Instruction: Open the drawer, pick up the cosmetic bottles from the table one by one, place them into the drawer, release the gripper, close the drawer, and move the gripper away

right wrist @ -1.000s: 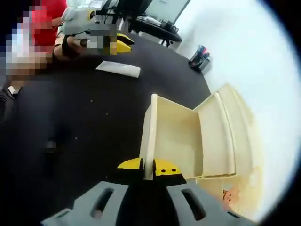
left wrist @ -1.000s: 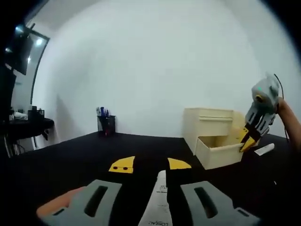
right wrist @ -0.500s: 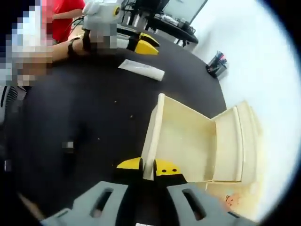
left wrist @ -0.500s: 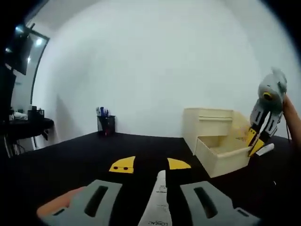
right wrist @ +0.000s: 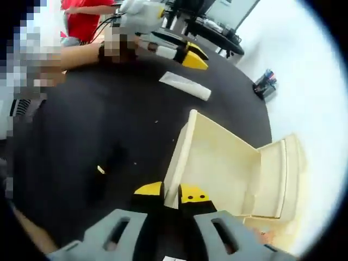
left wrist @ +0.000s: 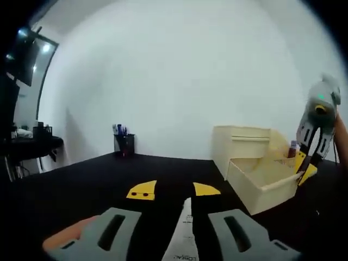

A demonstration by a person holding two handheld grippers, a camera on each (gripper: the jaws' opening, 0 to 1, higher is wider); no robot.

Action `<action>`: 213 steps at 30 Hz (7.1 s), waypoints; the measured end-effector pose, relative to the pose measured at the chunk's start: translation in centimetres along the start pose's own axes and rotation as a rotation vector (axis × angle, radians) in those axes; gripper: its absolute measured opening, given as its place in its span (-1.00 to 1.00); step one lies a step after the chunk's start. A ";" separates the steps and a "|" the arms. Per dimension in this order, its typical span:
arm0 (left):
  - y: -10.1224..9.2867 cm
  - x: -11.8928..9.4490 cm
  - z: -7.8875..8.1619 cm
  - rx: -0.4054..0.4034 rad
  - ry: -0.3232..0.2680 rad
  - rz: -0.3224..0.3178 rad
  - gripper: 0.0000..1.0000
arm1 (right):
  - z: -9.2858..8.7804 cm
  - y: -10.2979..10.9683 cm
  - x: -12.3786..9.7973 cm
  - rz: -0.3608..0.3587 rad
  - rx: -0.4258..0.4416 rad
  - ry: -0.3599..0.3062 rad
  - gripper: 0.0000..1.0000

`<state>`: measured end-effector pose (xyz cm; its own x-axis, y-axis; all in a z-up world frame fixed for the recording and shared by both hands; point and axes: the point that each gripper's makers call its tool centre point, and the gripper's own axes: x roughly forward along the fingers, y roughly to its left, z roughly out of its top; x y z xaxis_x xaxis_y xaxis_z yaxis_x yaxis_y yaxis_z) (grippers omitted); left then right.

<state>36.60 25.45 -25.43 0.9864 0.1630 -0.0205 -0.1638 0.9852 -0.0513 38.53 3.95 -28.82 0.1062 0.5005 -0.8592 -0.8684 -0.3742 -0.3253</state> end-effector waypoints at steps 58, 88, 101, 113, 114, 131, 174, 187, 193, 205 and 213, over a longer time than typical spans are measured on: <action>-2.9 1.0 -3.8 0.057 0.218 -0.102 -0.07 | 0.4 4.5 -5.1 0.086 -0.100 -0.064 -0.57; -2.7 1.7 -6.1 0.097 0.288 -0.064 -0.49 | 1.1 5.0 -6.0 0.103 -0.141 -0.131 -0.59; -2.5 0.5 -1.6 0.064 0.101 -0.036 -0.57 | 1.0 4.8 -6.0 0.101 -0.143 -0.134 -0.59; -3.2 0.0 1.2 0.102 0.032 -0.047 -0.58 | 1.1 5.1 -5.7 0.117 -0.148 -0.126 -0.60; -3.5 0.0 1.5 0.131 0.028 -0.045 -0.58 | 1.1 5.1 -5.6 0.117 -0.147 -0.122 -0.60; -10.7 -0.3 5.6 0.198 -0.013 -0.114 -0.58 | -3.0 1.4 -8.2 -0.104 0.024 0.001 -0.38; -17.2 6.5 -2.8 0.186 0.301 -0.136 -0.62 | -5.6 0.3 -7.6 -0.171 0.072 0.105 -0.36; -17.2 8.5 -4.8 0.205 0.401 -0.101 -0.62 | -5.6 0.1 -7.6 -0.154 0.061 0.084 -0.37; -17.1 9.2 -5.3 0.202 0.415 -0.085 -0.61 | -5.8 0.0 -7.7 -0.152 0.062 0.084 -0.38; -16.7 9.5 -4.8 0.238 0.392 -0.070 -0.61 | -5.5 -0.4 -8.1 -0.155 0.057 0.063 -0.38; -16.5 9.0 -1.8 0.251 0.328 -0.080 -0.54 | -5.9 -0.5 -8.3 -0.167 0.067 0.070 -0.38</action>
<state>48.11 10.56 -26.56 0.9333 0.0993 -0.3450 -0.0387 0.9832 0.1782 40.94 -4.60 -23.80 0.2826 0.4945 -0.8220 -0.8661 -0.2368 -0.4403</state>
